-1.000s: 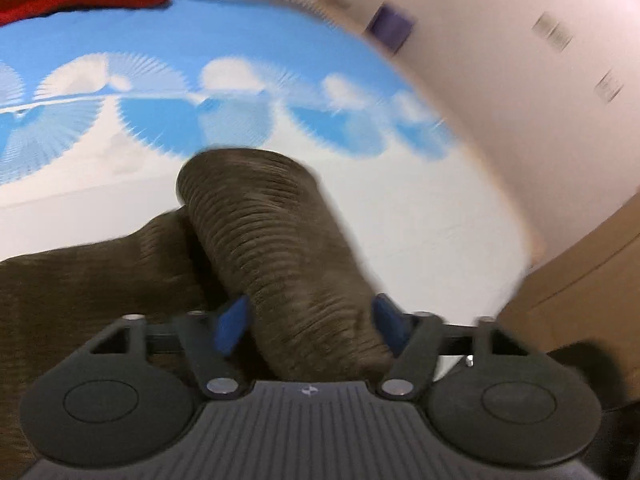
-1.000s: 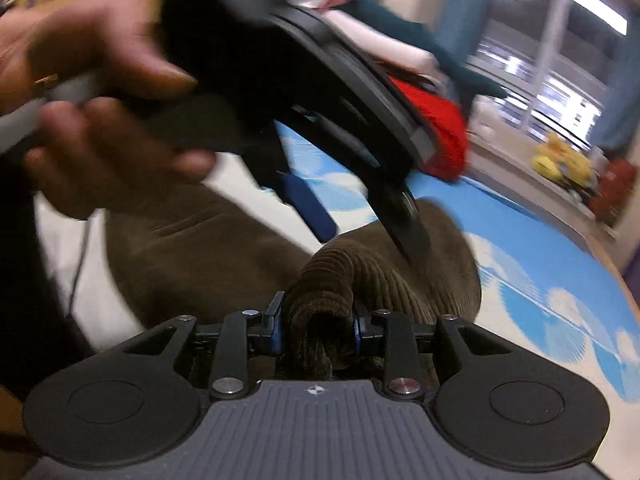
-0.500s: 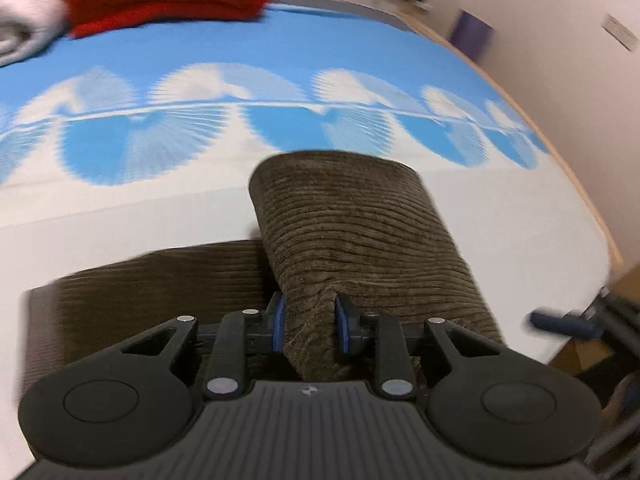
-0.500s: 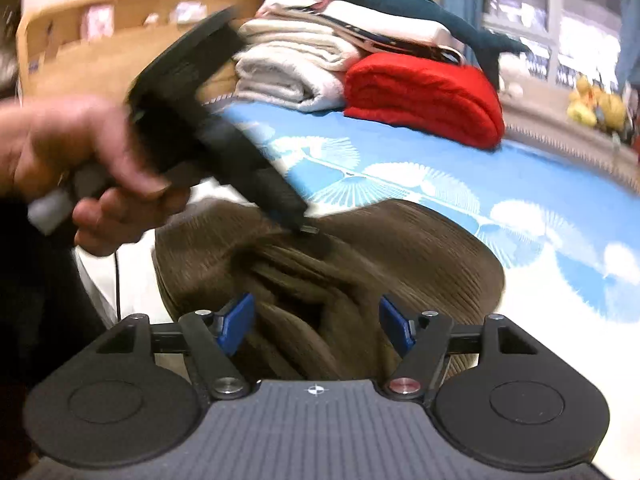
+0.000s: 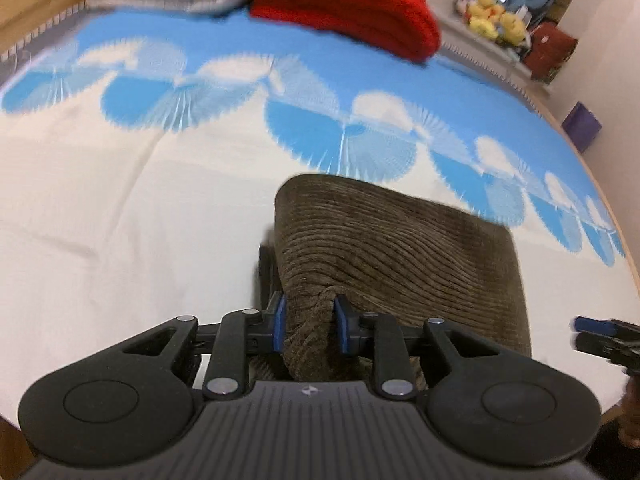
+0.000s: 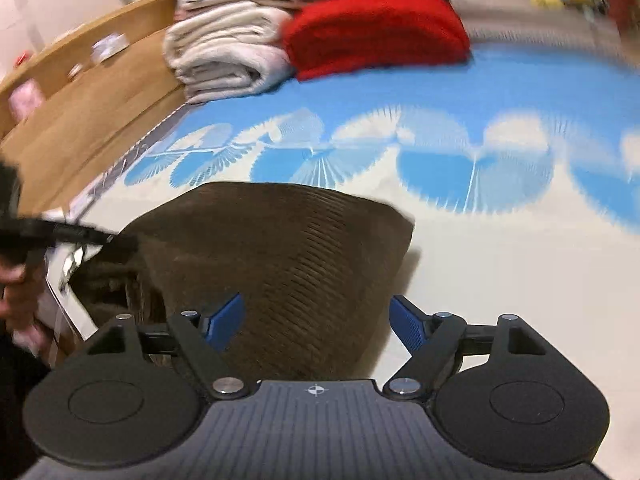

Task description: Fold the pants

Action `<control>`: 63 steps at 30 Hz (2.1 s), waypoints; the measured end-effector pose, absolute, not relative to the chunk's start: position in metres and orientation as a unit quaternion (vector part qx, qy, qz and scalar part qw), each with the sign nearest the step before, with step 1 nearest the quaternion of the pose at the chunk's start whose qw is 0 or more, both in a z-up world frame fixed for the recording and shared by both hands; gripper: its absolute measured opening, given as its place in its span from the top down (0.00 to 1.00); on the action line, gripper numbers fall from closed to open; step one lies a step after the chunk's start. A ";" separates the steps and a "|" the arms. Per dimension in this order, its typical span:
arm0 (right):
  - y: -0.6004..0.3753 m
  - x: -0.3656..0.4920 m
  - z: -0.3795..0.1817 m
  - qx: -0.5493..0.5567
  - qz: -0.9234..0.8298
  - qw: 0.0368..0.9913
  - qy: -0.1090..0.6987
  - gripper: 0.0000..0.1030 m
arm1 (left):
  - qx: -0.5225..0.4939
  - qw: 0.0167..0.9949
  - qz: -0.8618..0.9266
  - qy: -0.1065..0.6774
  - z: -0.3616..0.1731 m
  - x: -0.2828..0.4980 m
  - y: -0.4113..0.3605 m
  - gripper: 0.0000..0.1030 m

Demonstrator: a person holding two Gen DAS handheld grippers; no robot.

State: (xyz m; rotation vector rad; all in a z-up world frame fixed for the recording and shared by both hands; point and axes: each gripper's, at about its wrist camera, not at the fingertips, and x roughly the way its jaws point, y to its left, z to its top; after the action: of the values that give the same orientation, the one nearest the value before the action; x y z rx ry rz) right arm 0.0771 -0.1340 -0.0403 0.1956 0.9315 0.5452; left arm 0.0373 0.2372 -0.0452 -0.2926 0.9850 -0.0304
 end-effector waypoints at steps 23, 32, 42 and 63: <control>-0.130 0.121 -0.084 0.187 0.215 0.825 0.487 0.81 | -0.203 0.832 -0.006 0.517 -0.101 0.108 0.211 0.61; -0.231 0.133 -0.067 0.198 0.137 0.861 0.447 0.82 | -0.162 0.844 -0.112 0.498 -0.094 0.142 0.105 0.64; -0.294 0.139 -0.103 0.172 0.058 0.860 0.478 0.82 | -0.149 0.831 -0.172 0.507 -0.119 0.169 0.043 0.60; -0.260 0.086 -0.028 0.016 0.109 0.916 0.386 0.50 | -0.017 0.914 -0.123 0.385 -0.037 0.083 0.060 0.76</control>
State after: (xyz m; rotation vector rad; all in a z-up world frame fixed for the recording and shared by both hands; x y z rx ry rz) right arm 0.0858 -0.2597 -0.0283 0.0319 0.7941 0.2244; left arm 0.0834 0.0599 -0.0369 -0.0356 0.7937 -0.2526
